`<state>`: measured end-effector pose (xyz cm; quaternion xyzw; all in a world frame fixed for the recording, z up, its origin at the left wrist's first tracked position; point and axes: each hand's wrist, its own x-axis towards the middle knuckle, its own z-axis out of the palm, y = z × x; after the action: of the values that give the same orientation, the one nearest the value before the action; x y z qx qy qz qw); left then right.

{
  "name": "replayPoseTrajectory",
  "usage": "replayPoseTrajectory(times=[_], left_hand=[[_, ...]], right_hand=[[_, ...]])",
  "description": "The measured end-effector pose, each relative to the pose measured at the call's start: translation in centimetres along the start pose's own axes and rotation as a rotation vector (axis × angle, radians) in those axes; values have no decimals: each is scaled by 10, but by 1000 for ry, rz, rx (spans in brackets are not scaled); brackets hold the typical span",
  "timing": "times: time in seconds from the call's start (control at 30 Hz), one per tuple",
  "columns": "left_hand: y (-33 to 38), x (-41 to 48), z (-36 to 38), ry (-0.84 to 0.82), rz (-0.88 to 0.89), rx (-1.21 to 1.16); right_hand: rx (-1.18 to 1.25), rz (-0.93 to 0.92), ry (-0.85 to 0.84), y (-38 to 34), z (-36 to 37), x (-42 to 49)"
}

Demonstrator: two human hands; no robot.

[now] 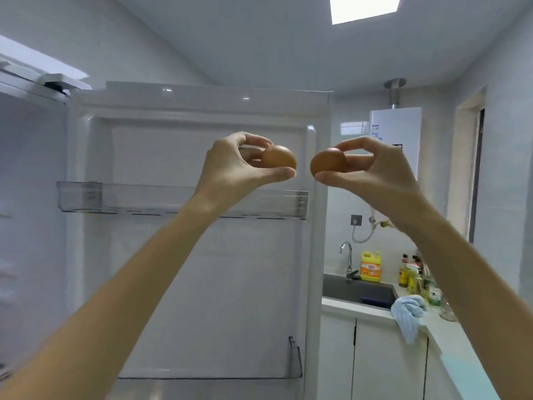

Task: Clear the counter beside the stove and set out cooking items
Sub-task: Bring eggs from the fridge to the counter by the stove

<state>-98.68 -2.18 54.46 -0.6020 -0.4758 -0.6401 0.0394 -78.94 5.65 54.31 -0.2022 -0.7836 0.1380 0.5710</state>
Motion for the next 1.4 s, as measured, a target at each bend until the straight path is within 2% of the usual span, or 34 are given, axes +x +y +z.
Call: replayPoseTrajectory(times=[0.4, 0.77, 1.4], left_hand=[[52, -63, 231, -289, 23, -257], [136, -139, 430, -520, -42, -487], [260, -274, 689, -1052, 64, -750]], right_hand=[[-258, 211, 165, 87, -197, -107], [-538, 427, 353, 117, -380, -213], [-881, 861, 712, 125, -574, -388]])
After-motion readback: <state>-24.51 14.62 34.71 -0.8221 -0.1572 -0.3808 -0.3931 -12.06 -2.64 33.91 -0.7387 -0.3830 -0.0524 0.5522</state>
